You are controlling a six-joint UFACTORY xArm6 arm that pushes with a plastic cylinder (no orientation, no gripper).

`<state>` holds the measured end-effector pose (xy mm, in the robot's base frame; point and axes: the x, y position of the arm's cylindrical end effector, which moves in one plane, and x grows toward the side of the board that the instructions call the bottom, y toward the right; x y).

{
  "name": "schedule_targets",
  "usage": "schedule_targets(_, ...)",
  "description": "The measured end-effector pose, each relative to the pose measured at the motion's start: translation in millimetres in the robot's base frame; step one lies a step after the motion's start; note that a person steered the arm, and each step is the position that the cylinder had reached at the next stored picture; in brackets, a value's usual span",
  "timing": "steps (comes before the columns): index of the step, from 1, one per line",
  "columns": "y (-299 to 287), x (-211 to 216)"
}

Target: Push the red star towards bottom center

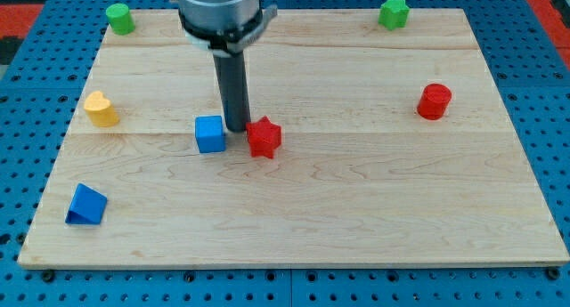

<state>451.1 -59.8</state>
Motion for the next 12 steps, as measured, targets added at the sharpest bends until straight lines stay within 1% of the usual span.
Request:
schedule_targets(1,41,26)
schedule_targets(2,38,-15)
schedule_targets(3,63,33)
schedule_targets(4,58,101)
schedule_targets(5,28,73)
schedule_targets(6,102,40)
schedule_targets(7,167,41)
schedule_targets(8,122,74)
schedule_targets(9,72,92)
schedule_targets(10,56,75)
schedule_targets(11,-70,68)
schedule_targets(12,-90,36)
